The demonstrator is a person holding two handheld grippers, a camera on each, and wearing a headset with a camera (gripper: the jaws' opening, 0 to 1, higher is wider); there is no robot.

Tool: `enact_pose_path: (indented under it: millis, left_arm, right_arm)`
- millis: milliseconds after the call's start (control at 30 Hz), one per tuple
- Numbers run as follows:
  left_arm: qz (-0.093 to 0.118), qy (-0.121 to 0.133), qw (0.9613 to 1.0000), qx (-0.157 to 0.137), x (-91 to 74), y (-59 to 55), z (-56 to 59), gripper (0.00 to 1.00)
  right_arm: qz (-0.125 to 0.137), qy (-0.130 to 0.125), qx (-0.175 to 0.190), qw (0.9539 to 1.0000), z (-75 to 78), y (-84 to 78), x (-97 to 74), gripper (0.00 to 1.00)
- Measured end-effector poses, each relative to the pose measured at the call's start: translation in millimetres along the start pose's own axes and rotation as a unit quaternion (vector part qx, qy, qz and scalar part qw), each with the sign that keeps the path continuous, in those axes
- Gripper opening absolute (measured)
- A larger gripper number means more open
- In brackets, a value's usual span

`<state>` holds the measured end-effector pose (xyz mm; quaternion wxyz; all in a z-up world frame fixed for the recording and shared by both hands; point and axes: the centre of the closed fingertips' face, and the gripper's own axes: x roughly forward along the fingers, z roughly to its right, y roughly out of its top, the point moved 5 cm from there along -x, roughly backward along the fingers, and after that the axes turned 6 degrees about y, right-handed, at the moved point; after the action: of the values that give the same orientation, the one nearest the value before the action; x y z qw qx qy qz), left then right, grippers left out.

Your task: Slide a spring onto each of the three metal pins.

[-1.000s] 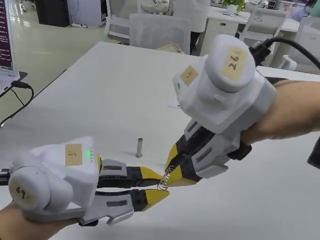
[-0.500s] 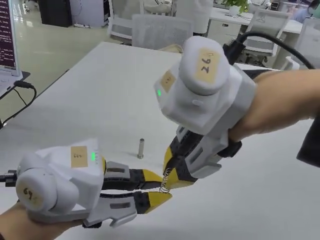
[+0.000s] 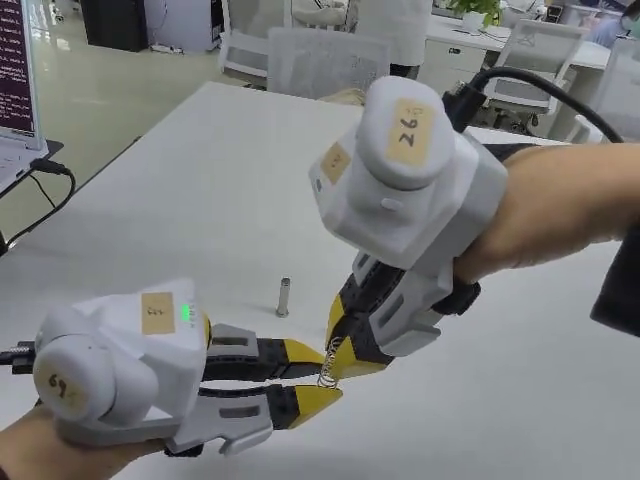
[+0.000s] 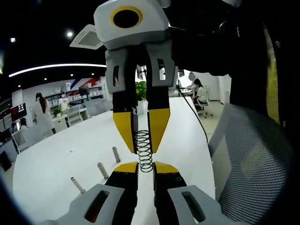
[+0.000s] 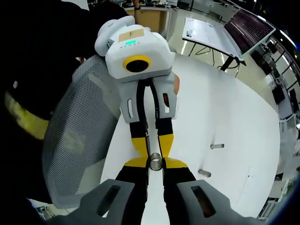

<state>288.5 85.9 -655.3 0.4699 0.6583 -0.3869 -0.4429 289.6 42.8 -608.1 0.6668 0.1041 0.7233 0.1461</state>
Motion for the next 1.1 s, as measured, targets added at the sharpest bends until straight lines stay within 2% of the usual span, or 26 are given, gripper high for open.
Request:
enact_pose_path:
  millis: [167, 467, 600, 733, 1033, 1100]
  left_arm:
    - [-0.004, 0.008, 0.9999, -0.011, -2.6, -4.5, -4.8, 0.10]
    - [-0.013, 0.022, 0.9991, -0.032, -4.3, -16.9, -12.6, 0.26]
    - [-0.019, 0.031, 0.9986, -0.038, -6.2, -26.2, -15.9, 0.33]
    - [-0.025, 0.042, 0.9975, -0.052, -9.9, -35.9, -20.0, 0.40]
    - [-0.040, 0.083, 0.9930, -0.074, -16.6, -53.0, -34.0, 0.57]
    - [-0.043, 0.086, 0.9926, -0.075, -17.8, -56.9, -35.7, 0.57]
  right_arm:
    - [0.002, -0.001, 0.003, 1.0000, 3.9, -0.3, 1.3, 0.08]
    - [0.009, -0.003, 0.013, 0.9999, 11.5, -3.3, 0.8, 0.08]
    - [0.011, -0.005, 0.016, 0.9998, 13.1, -3.7, 0.3, 0.08]
    - [0.017, -0.010, 0.021, 0.9996, 19.9, -3.7, -1.9, 0.08]
    - [0.025, -0.027, 0.038, 0.9986, 38.7, -9.5, -5.2, 0.08]
    - [0.025, -0.031, 0.041, 0.9984, 42.3, -11.2, -5.7, 0.08]
